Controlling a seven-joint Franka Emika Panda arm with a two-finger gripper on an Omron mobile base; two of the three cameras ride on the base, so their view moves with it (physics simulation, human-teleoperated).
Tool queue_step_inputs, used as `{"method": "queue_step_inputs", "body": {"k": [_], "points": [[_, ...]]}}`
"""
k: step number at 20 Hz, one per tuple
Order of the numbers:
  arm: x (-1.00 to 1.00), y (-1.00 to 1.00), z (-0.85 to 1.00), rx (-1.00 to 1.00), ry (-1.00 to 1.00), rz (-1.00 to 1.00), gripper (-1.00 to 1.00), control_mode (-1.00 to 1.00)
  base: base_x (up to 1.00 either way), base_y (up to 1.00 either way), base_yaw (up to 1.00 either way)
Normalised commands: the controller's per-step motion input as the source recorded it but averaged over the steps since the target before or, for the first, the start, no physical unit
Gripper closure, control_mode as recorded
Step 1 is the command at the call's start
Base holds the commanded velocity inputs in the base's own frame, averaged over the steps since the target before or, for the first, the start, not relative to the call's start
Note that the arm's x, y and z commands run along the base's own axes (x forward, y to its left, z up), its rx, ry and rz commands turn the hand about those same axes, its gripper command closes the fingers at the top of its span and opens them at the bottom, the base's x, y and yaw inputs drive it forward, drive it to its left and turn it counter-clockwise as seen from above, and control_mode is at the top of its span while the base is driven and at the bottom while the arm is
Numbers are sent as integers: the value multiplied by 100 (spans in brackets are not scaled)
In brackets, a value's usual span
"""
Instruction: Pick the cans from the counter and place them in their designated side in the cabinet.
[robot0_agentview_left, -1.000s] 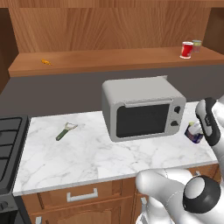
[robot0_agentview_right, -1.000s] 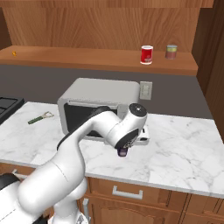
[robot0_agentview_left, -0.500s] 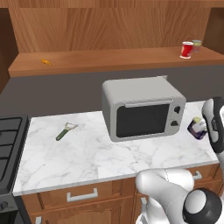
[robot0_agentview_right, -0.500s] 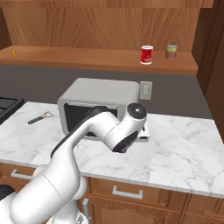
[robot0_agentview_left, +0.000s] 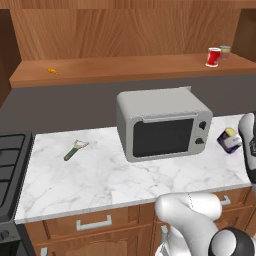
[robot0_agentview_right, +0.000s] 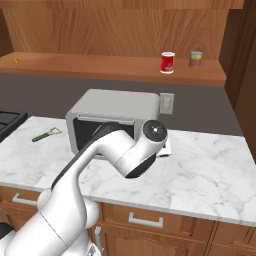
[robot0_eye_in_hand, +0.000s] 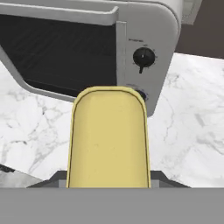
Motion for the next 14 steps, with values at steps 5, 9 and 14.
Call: {"method": "queue_step_inputs", "body": {"k": [5, 9, 14], "points": [[-2, 4, 17, 0, -16, 0, 100, -100, 0, 0, 0], [-6, 3, 23, 0, -12, -1, 100, -100, 0, 0, 0], [-11, 0, 26, -2, -4, -2, 100, -100, 0, 0, 0]]}}
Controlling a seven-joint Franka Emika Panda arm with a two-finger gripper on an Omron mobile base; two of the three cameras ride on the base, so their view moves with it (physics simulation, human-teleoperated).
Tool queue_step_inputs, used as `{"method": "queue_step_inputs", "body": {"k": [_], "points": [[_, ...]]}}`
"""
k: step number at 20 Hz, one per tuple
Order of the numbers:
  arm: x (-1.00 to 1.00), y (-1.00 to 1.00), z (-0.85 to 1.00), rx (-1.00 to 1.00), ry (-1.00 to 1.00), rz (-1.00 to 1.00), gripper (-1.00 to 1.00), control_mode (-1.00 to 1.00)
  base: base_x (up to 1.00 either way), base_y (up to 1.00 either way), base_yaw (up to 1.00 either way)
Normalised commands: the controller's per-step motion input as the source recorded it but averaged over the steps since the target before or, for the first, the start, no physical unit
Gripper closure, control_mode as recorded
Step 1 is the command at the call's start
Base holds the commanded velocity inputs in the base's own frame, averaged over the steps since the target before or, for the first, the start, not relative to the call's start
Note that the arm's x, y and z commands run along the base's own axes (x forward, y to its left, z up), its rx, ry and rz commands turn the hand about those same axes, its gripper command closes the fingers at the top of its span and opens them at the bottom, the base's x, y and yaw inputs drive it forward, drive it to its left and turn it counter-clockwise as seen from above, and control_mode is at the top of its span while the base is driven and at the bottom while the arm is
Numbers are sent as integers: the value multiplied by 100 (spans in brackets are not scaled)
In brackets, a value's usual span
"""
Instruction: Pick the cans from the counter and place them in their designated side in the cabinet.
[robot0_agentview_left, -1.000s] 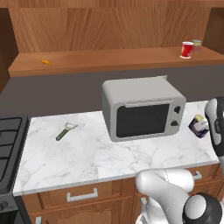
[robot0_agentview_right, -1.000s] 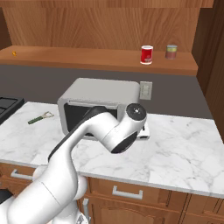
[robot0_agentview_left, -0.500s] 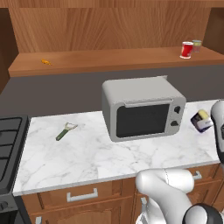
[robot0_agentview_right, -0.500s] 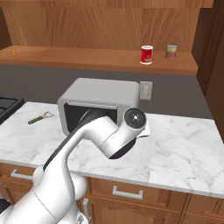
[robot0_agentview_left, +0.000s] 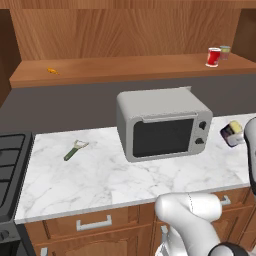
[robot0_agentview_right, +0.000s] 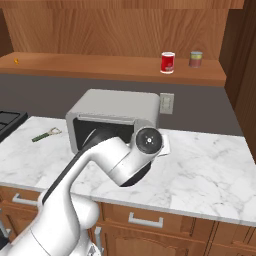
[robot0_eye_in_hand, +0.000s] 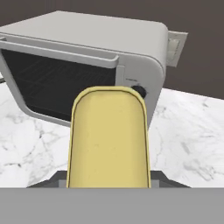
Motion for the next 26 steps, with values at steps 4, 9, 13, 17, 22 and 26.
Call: {"method": "queue_step_inputs", "body": {"k": [4, 9, 13, 17, 22, 26], "points": [[-15, -2, 29, -3, 0, -3, 100, -100, 0, 0, 0], [-13, 0, 39, -2, 0, -3, 100, -100, 0, 0, 0], [-18, 0, 33, -1, -3, 0, 100, -100, 0, 0, 0], [-16, 0, 26, 0, -6, 0, 100, -100, 0, 0, 0], [-4, 0, 18, 0, -7, 0, 100, -100, 0, 0, 0], [0, 2, 22, 0, -4, 0, 100, -100, 0, 0, 0]]}}
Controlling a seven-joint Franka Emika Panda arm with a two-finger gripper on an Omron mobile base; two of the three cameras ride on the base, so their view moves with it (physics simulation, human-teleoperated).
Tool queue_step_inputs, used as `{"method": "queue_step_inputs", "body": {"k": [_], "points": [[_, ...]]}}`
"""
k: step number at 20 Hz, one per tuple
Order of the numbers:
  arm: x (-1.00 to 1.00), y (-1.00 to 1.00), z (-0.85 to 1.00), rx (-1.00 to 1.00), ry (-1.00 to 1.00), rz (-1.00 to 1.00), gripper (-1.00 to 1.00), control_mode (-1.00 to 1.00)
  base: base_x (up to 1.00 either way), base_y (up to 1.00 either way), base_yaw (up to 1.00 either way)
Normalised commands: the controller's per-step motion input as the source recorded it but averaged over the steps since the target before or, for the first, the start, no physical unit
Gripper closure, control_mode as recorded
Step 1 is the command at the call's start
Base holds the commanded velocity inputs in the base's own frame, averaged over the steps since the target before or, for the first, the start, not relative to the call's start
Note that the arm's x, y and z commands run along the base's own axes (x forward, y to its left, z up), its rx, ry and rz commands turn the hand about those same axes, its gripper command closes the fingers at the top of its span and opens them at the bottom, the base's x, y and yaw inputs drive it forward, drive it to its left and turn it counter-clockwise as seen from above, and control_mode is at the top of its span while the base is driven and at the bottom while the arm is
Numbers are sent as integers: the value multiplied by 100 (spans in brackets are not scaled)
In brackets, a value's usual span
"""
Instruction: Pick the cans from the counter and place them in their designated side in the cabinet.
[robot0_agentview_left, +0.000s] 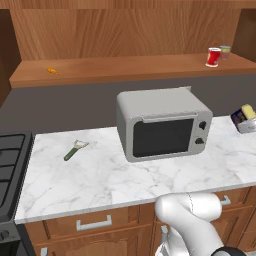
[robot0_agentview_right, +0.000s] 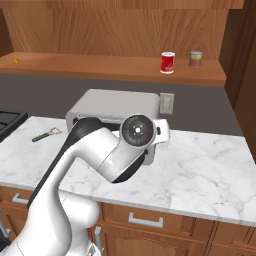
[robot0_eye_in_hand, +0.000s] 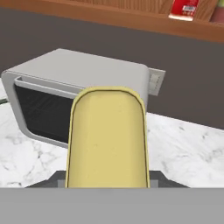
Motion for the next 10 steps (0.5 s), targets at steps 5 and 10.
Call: {"method": "queue_step_inputs", "body": {"k": [5, 10], "points": [[-1, 7, 25, 0, -4, 0, 100, -100, 0, 0, 0], [-4, 12, 21, 0, -4, 0, 100, -100, 0, 0, 0]]}}
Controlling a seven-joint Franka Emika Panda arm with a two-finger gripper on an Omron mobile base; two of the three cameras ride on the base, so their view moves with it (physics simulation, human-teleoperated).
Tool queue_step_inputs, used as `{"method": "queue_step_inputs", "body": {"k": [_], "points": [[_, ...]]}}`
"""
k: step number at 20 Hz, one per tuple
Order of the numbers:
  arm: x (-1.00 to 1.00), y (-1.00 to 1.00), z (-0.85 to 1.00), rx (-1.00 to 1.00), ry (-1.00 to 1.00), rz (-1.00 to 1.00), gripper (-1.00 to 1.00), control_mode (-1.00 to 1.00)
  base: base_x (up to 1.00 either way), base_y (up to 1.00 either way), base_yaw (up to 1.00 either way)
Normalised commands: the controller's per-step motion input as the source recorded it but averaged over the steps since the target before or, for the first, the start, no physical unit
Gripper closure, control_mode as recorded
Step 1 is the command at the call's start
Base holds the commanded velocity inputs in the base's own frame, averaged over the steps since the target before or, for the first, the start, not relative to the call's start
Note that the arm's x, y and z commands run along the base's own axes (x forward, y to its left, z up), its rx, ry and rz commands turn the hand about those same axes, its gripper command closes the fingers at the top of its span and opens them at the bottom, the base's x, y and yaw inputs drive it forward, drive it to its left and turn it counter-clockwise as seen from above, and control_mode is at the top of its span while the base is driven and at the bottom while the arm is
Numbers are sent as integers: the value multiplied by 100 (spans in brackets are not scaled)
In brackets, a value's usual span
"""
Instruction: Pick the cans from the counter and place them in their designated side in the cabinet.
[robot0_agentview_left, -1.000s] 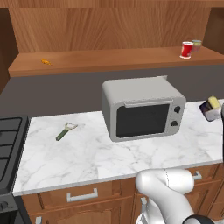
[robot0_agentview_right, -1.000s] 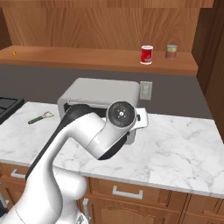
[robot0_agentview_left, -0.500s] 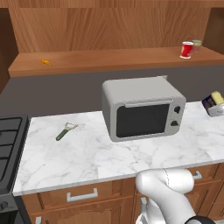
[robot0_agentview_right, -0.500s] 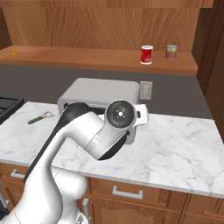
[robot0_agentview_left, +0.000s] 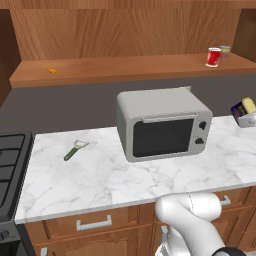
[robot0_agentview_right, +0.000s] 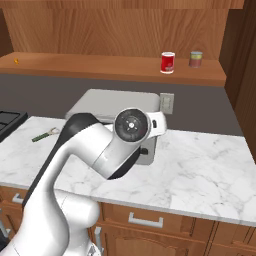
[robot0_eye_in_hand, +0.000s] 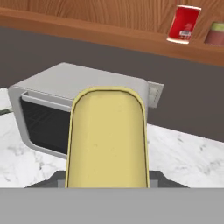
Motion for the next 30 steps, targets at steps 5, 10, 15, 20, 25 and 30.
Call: {"method": "queue_step_inputs", "body": {"k": [5, 10, 15, 20, 25, 30], "points": [[-6, 9, 14, 0, -4, 0, 100, -100, 0, 0, 0], [-15, 8, 16, 0, -7, 0, 100, -100, 0, 0, 0], [-3, 16, 15, 0, -11, -1, 100, -100, 0, 0, 0], [0, 11, 18, 0, -6, -1, 100, -100, 0, 0, 0], [0, 6, 19, 0, -2, 0, 100, -100, 0, 0, 0], [0, 4, 18, 0, 0, 0, 100, -100, 0, 0, 0]]}}
